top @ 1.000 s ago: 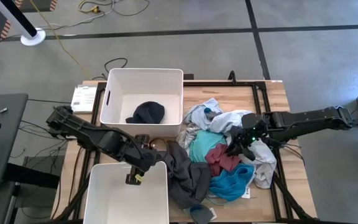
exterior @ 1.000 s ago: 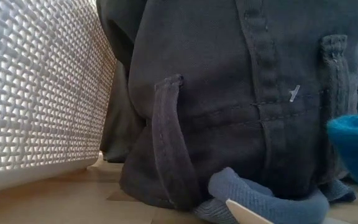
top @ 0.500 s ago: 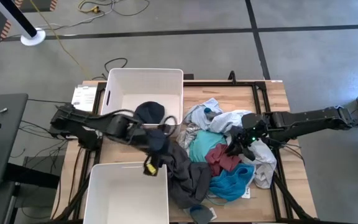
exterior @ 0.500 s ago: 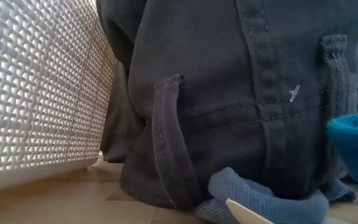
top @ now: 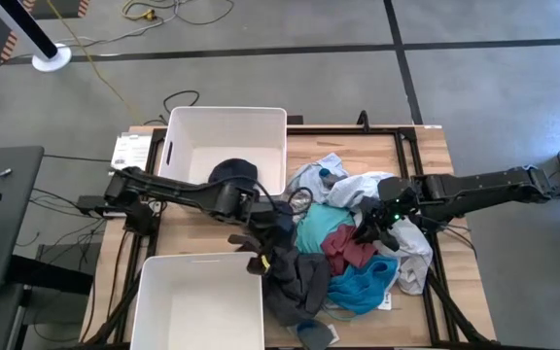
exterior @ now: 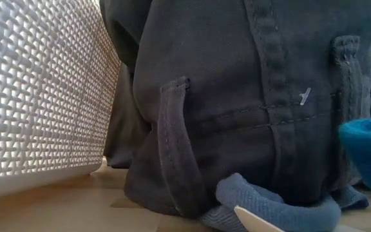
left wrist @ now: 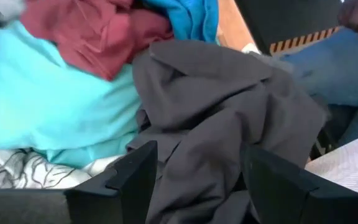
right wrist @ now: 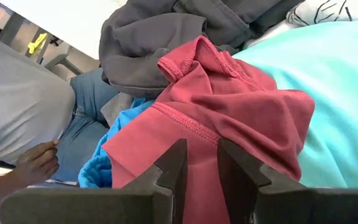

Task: Sort clothes
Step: Put the black shorts into the top white laundry bin

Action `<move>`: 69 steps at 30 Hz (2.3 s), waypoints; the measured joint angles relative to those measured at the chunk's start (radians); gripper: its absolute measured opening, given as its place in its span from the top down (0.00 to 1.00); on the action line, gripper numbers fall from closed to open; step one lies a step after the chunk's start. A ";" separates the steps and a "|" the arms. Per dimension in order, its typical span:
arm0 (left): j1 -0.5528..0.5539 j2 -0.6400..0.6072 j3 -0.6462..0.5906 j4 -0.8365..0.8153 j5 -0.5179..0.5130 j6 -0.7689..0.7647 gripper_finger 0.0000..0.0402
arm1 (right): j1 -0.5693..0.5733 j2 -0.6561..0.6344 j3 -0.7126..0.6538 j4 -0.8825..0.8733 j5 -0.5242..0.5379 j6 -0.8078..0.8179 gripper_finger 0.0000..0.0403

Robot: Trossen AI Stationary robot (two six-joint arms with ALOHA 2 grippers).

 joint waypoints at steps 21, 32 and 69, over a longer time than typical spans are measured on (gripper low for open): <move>0.019 0.106 -0.001 0.159 0.072 -0.161 0.45 | 0.000 0.000 0.000 -0.007 0.000 0.000 0.73; 0.037 0.177 -0.002 0.227 0.131 -0.168 0.45 | 0.000 0.000 0.000 -0.008 0.000 0.000 0.73; 0.047 0.264 0.010 0.245 0.187 0.053 0.99 | 0.000 0.000 0.000 -0.007 0.000 0.000 0.73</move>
